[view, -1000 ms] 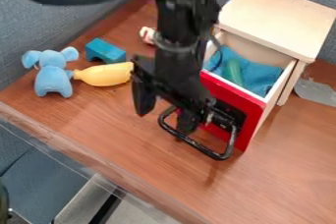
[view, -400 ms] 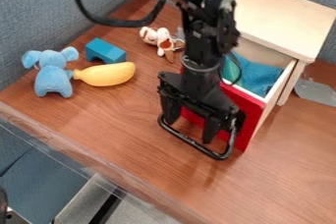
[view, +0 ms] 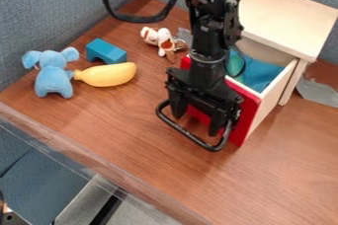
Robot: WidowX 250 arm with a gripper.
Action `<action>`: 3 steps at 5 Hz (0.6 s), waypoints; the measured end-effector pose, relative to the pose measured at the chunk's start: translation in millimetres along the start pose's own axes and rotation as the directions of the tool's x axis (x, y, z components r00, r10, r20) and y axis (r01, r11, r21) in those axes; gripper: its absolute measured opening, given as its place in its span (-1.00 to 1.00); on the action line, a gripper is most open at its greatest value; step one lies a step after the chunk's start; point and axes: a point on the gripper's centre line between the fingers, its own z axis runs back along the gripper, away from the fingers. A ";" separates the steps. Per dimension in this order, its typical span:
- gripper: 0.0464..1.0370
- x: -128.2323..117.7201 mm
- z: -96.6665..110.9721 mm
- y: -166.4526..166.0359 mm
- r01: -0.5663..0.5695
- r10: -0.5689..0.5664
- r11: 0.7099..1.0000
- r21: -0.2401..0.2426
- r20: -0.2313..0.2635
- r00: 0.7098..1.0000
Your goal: Close the drawer
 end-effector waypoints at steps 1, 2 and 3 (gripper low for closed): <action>0.92 4.3 -0.9 0.8 0.007 -0.007 1.000 -0.001 0.002 1.000; 0.92 10.6 -2.4 0.0 0.007 -0.007 1.000 -0.002 0.008 1.000; 0.92 26.3 -4.2 -3.6 0.006 -0.006 1.000 -0.006 0.030 1.000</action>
